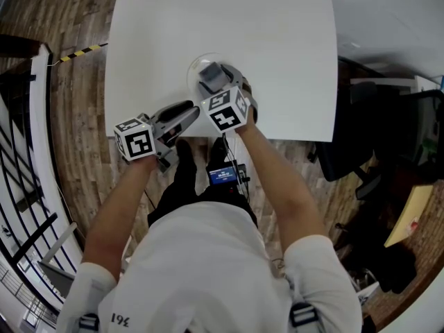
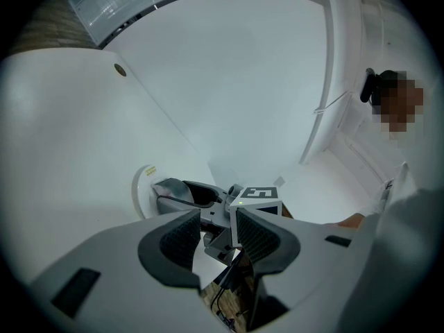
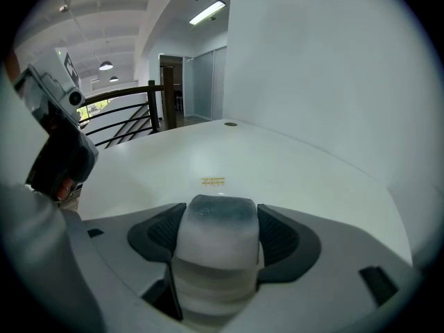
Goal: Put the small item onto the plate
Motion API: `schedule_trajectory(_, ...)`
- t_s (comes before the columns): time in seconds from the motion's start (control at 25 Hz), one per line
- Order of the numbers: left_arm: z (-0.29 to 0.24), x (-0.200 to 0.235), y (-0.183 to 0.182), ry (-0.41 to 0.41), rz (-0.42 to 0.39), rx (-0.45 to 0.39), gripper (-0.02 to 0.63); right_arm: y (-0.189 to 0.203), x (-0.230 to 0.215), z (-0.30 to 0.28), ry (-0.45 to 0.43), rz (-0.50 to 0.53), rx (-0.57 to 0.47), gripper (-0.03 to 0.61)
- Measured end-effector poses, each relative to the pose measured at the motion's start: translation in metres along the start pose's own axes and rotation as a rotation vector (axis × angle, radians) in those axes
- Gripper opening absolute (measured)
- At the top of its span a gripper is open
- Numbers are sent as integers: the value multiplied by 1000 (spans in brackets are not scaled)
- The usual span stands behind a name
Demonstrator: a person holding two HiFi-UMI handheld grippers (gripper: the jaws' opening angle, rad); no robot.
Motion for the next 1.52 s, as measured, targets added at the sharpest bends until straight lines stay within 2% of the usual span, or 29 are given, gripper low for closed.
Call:
schedule_trajectory(0.52,3,1,3,-5,0,0,147,4,-1,-5,-16,-64,18,310)
schedule_trajectory(1.08,3,-3,8,-13,8,-11,147,7,-5,-6,-32,-75,34,310)
schedule_trajectory(1.52,9,-9,-3,-9,-13,-50,147,0,-4,11,-11,-64,11,310)
Point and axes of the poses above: the fingertips, and each gripper's own axes: z backward along the fingers, x to its left, y out of its underside, the point moved 8 cm from there along z, backward along the fingers, and after that the axes turned 6 degrees about x, right-handed, at the moved point
